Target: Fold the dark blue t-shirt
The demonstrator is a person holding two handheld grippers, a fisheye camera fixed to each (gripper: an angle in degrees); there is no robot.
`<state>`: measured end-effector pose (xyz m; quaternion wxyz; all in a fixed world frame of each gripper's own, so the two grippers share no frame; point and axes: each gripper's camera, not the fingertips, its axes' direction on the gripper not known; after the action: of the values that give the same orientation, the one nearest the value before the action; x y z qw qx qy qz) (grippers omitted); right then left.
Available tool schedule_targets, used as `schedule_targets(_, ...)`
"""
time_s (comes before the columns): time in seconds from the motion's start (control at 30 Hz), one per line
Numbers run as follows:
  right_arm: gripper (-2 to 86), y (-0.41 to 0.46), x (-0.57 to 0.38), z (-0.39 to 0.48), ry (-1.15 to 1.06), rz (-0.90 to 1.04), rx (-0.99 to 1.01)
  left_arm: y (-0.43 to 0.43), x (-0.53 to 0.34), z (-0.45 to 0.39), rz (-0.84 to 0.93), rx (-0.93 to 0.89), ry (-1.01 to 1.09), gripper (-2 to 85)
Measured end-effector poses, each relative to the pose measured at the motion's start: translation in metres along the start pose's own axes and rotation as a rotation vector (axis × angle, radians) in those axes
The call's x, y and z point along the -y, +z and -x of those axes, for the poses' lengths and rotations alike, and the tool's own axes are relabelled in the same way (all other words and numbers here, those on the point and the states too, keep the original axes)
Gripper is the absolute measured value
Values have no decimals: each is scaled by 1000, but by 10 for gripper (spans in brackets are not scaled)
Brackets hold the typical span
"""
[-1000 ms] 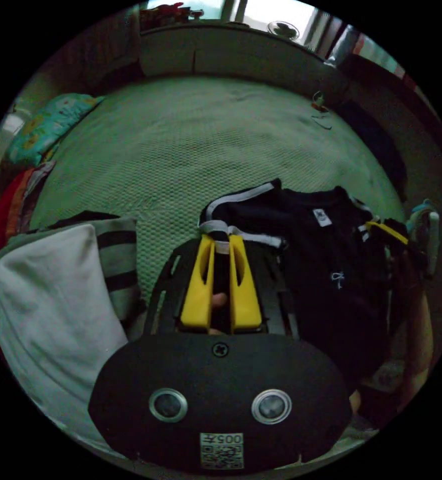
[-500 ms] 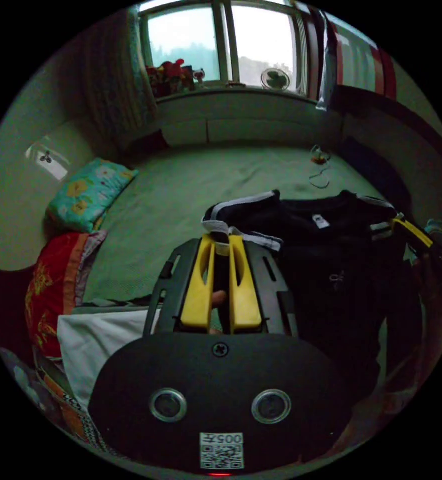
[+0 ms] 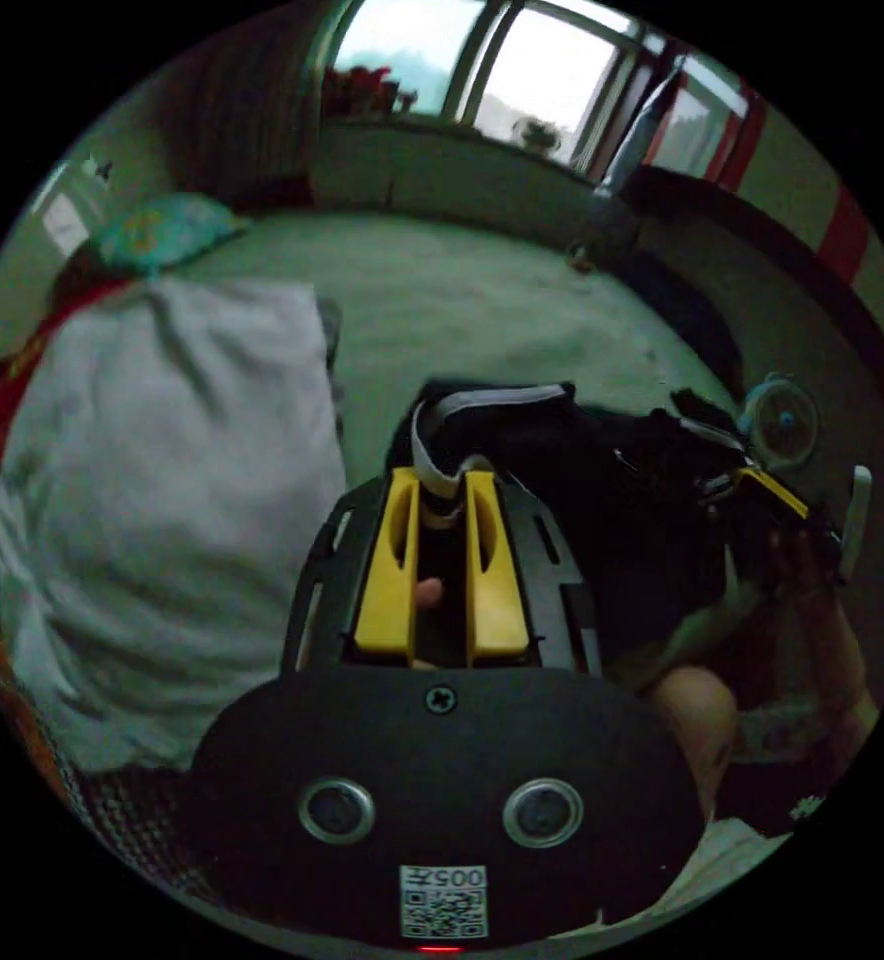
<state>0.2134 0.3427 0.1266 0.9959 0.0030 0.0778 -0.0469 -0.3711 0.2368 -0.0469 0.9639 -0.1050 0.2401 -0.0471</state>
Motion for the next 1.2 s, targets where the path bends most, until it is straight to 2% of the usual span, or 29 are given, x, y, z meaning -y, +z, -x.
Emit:
schedule_targets(0.03, 37, 3, -7, 1, 1, 35, 3, 9, -18, 5, 77, -19, -28, 85)
schedule_targets(0.1, 71, 10, -25, 1, 23, 139, 49, 2, -39, 8, 68, -43, -56, 92)
schedule_targets(0.3, 95, -30, -28, -7, -30, 137, 83, -42, -65, -9, 76, 24, 39, 134)
schedule_targets(0.53, 120, -44, 15, 8, -122, 102, 135, -69, -31, -51, -33, 19, 200, 168)
schedule_targets(0.67, 129, -18, 52, 38, -274, 141, 176, -41, 4, -80, 28, 9, 314, 174)
schedule_targets(0.87, 101, 55, 88, 61, -380, 336, 177, 22, 32, -100, 223, 31, 415, 152)
schedule_targets(0.97, 23, 77, 87, 63, -385, 384, 140, 37, 27, -105, 247, 66, 434, 106)
schedule_targets(1.2, -13, 35, 65, 42, -303, 266, 266, 7, 5, -104, 164, 16, 384, 61)
